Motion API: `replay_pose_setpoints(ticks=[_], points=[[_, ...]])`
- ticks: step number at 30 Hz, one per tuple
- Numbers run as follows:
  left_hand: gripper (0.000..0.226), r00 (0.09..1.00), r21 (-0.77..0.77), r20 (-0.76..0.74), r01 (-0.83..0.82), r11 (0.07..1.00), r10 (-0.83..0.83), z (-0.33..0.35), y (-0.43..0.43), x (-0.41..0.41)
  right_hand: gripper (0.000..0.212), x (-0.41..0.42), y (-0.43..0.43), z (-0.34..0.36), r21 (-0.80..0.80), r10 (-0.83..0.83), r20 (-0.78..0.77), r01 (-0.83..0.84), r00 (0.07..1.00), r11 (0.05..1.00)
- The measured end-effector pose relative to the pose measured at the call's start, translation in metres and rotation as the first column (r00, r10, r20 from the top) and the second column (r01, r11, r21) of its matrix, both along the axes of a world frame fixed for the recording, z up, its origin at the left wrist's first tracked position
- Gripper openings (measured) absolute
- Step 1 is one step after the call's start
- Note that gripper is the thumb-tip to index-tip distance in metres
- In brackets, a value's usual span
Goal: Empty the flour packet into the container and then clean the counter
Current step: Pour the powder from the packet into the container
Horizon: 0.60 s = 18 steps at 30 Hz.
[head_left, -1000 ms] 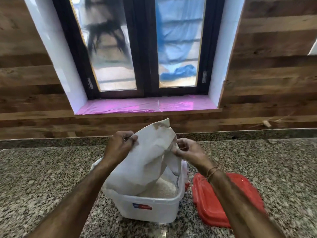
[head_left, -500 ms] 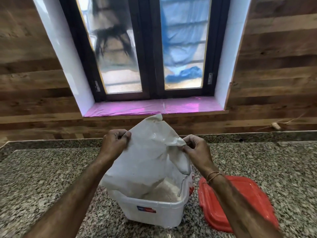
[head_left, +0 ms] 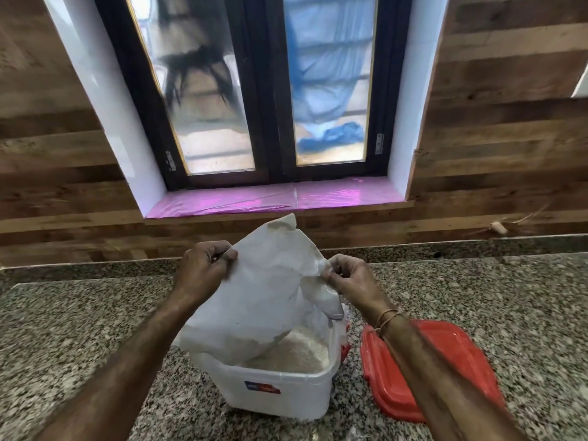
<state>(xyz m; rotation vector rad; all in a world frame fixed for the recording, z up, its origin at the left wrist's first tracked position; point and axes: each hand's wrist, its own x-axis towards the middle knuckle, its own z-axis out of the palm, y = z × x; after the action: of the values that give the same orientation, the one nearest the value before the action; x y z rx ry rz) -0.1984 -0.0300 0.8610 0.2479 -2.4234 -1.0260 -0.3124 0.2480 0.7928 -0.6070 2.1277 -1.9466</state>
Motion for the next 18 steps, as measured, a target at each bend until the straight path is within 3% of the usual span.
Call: replay_pose_setpoints(ticks=[3, 5, 8, 13, 18], points=[[0.029, 1.000, -0.058, 0.013, 0.013, 0.998, -0.012, 0.002, 0.001, 0.001, 0.012, -0.005, -0.003, 0.000, 0.105, -0.037, -0.082, 0.046, 0.996, 0.993], [0.029, 1.000, -0.037, -0.005, 0.007, 0.999, -0.007, 0.004, -0.005, 0.000, 0.008, -0.007, -0.004, 0.008, 0.116, 0.043, -0.027, -0.040, 0.999, 0.992], [0.029, 1.000, -0.003, -0.011, -0.002, 1.000, 0.002, 0.007, -0.014, 0.002, 0.032, -0.006, -0.006, 0.011, 0.146, 0.170, 0.098, -0.183, 0.981, 0.972], [0.026, 1.000, -0.042, 0.014, -0.011, 0.999, 0.012, 0.005, -0.004, 0.005, 0.027, 0.004, -0.018, 0.000, 0.236, 0.111, 0.128, -0.139, 0.986, 0.962], [0.028, 1.000, -0.145, 0.018, -0.007, 0.989, 0.010, 0.011, -0.004, 0.004, 0.065, 0.001, -0.010, 0.014, 0.000, 0.290, 0.193, -0.295, 0.937, 0.955]])
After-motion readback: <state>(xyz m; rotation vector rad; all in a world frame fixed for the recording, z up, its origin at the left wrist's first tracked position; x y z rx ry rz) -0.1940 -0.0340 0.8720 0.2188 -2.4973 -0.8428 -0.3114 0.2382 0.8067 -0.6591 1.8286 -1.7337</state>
